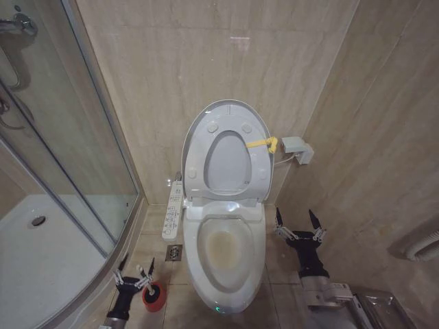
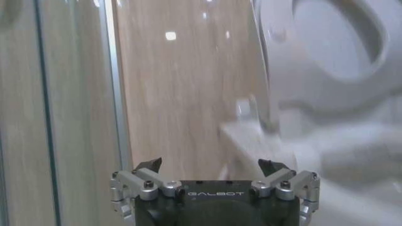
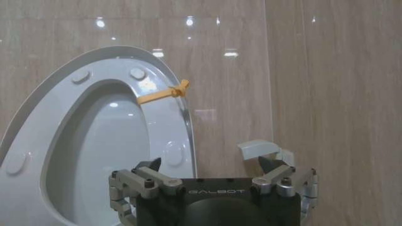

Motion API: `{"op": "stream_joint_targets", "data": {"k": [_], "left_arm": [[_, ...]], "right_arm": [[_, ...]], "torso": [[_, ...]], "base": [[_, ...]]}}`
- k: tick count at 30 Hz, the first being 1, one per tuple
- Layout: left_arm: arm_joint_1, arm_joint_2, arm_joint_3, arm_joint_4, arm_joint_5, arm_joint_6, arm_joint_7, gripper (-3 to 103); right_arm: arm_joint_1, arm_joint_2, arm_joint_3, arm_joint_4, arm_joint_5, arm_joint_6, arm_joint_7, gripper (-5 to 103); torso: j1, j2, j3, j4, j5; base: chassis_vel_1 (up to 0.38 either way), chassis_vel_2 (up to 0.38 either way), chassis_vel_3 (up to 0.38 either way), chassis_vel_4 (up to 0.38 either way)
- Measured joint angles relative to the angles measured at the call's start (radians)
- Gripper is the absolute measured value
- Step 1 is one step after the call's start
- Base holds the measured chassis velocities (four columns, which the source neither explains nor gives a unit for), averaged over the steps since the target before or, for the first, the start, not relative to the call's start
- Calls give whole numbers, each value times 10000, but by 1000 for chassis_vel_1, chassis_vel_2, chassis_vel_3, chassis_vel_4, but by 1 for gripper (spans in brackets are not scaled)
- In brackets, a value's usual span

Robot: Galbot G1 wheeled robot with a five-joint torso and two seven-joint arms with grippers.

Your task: Open the toilet lid, clean the toilet bowl with a toilet brush, close the toilet lid, and flush.

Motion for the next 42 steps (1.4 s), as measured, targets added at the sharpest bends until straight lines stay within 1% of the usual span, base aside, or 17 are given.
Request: {"op": "stream_joint_targets", "data": {"k": [1, 2, 3, 5, 6, 8, 9, 13, 18, 20, 22, 24, 27, 31, 37, 41, 42], "left_arm": [[189, 16, -146, -517, -3, 181, -29, 96], [189, 16, -146, -517, -3, 181, -29, 96], [532, 46, -362, -1265, -13, 513, -55, 100], [1223, 110, -802, -2722, -24, 1177, -76, 100], [1223, 110, -802, -2722, -24, 1177, -76, 100], [1869, 141, -1216, -4139, -84, 1730, -109, 100], [1869, 141, -1216, -4139, -84, 1730, -109, 100], [2814, 56, -1969, -6309, -255, 3037, -182, 100], [3185, -99, -2251, -7306, -407, 3632, -11, 100], [3416, -209, -1967, -7979, -1065, 4336, -367, 100], [3548, -333, -1627, -8305, -1627, 4720, -616, 100], [3607, -411, -1514, -8320, -1743, 4739, -578, 100], [3668, -549, -1550, -8010, -1731, 4245, 224, 100], [3600, -578, -1430, -7781, -1810, 4068, 491, 100], [3617, -598, -1348, -7834, -1856, 4237, 280, 100], [3621, -506, -1534, -8183, -2123, 4787, -359, 100], [3621, -506, -1534, -8183, -2123, 4787, -359, 100]], "right_arm": [[0, 0, 0, 0, 0, 0, 0, 100], [0, 0, 0, 0, 0, 0, 0, 100], [0, 0, 0, 0, 0, 0, 0, 100], [1, 0, 1, 0, 0, 0, 1, 100], [1, 0, 1, 0, 0, 0, 1, 100], [0, 0, 0, 0, 0, 0, 1, 100], [0, 0, 0, 0, 0, 0, 1, 100], [0, 0, 0, 0, 0, 0, 1, 100], [0, 0, 0, 0, 0, 0, 0, 100], [0, 0, 0, 0, 0, 0, 0, 100], [0, 0, 0, 0, 0, 0, 0, 100], [0, 0, 0, 0, 0, 0, 0, 100], [0, 0, 0, 0, 0, 0, 0, 100], [0, 0, 0, 0, 0, 0, 1, 100], [0, 0, 0, 0, 0, 0, 0, 100], [0, 0, 0, 0, 0, 0, 0, 100], [0, 0, 0, 0, 0, 0, 0, 100]], "torso": [[0, 0, 0, -2, 1], [0, 0, 0, -2, 1], [1, 0, 0, -3, 4], [2, -1, 0, 0, 0], [2, -1, 0, 0, 0], [1, 0, 0, 4, 4], [1, 0, 0, 4, 4], [1, 0, 0, 1, 2], [1, 0, -1, 3, 2], [1, 0, -1, 0, 3], [1, 0, 0, -1, 2], [1, 0, 0, 1, 2], [1, 0, 0, 2, 1], [1, 0, 0, 0, 1], [1, 0, 0, 1, 1], [1, 0, 0, 1, 0], [1, 0, 0, 1, 0]], "base": [[0, 0, 0, 0], [0, 0, 0, 0], [0, 0, 0, 0], [0, 0, 0, 0], [0, 0, 0, 0], [0, 0, 0, 0], [0, 0, 0, 0], [0, 0, 0, 0], [0, 0, 0, 0], [0, 0, 0, 0], [0, 0, 0, 0], [0, 0, 0, 0], [0, 0, 0, 0], [0, 0, 0, 0], [0, 0, 0, 0], [0, 0, 0, 0], [0, 0, 0, 0]]}}
